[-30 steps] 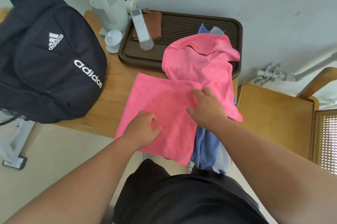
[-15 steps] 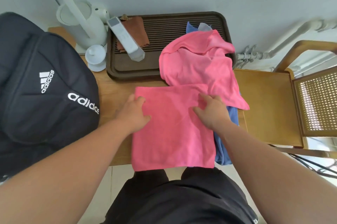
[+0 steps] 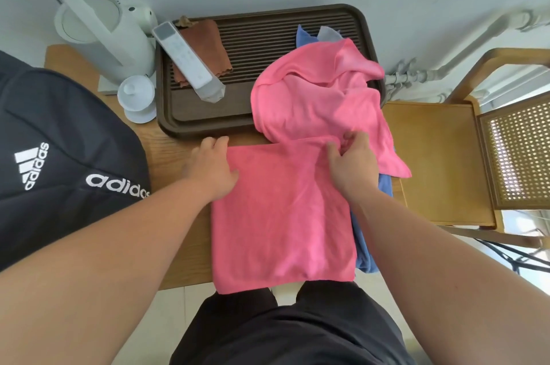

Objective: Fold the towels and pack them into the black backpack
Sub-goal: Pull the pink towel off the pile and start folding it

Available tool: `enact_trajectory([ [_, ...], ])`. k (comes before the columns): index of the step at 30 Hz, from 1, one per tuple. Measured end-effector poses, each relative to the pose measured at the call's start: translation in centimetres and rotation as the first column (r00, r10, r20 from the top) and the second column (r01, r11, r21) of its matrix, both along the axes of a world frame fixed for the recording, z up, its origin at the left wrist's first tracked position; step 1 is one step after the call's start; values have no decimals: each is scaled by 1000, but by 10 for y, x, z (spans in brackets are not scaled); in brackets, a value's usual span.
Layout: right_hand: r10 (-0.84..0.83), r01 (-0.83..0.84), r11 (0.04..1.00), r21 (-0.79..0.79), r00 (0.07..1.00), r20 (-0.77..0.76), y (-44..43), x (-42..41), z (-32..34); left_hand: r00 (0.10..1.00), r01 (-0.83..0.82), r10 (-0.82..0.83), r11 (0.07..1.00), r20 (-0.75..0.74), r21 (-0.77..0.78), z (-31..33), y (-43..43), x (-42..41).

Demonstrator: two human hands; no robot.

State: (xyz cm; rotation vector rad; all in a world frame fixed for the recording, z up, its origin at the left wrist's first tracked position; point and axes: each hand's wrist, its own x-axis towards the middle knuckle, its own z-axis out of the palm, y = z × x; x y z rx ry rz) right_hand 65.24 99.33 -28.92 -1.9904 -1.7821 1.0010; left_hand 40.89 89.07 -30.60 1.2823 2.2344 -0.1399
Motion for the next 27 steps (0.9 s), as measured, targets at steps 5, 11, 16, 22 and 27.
enact_trajectory([
  [5, 89, -91, 996, 27, 995, 51, 3, 0, -2, 998, -4, 3, 1000, -70, -17, -5, 12, 1],
  [11, 302, -316, 948, 38, 931, 207, 6, 15, -3, 968, 97, -96, 995, -231, -8, -6, 13, 6],
  [16, 296, -288, 955, -75, 946, 134, 14, 24, 4, 988, 58, -47, 996, -147, 73, 0, 15, 4],
  [22, 325, -323, 946, -39, 930, 173, 32, 10, 27, 984, 73, -36, 975, -176, 210, 25, 13, -14],
  [27, 270, -271, 963, -3, 957, 103, 31, 1, 40, 998, -37, 56, 898, -29, 438, 48, 4, -12],
])
